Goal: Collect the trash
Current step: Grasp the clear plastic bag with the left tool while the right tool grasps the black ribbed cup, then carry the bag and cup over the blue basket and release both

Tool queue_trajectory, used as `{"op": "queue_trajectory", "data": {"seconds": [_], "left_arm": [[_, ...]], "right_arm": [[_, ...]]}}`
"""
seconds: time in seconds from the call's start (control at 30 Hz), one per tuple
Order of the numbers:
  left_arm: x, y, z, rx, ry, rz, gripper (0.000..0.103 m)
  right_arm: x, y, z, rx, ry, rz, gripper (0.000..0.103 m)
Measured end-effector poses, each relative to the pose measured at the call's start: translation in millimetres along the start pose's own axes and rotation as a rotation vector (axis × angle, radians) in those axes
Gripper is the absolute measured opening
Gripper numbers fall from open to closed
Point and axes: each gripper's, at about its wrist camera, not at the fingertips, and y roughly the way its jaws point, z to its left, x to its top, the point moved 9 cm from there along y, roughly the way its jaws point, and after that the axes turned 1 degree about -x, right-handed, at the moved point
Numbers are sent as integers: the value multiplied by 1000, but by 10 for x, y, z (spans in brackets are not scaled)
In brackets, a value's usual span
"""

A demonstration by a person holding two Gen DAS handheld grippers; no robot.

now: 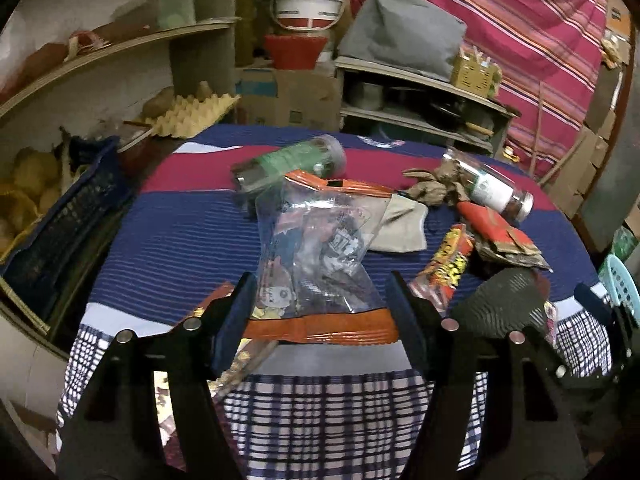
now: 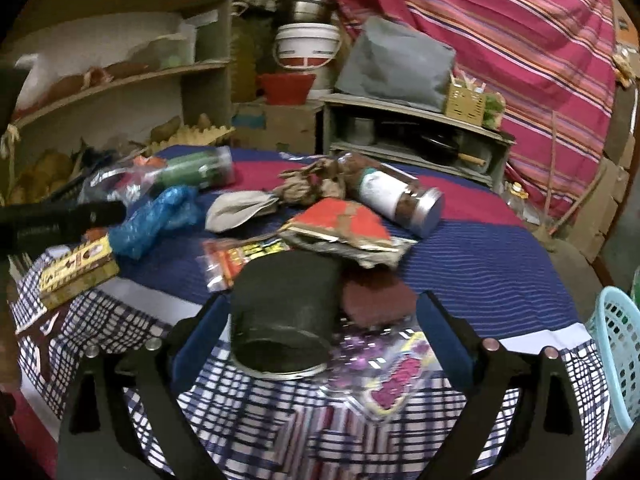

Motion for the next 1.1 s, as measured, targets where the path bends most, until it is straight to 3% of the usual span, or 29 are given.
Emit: {"op": "queue_trajectory", "data": {"seconds": [0.17,0.37,0.6,0.87,1.1], "left_arm": [[16,23,67,2,-35,3,65],[14,45,-23,16,9,-5,65],[-14,94,-94,30,27,5,65],[-7,105,-102,28,15,0,64],[40,33,-224,13,12,-16,57]], "right_arm": [[-84,158,53,-42,-33,54,93],[-98,253,26,-5,-5,88,92],[-120,264,184,57,-47,99,66],[-48,122,32,91,21,77,66],[116,-202,-269,113,83,26,66]]}}
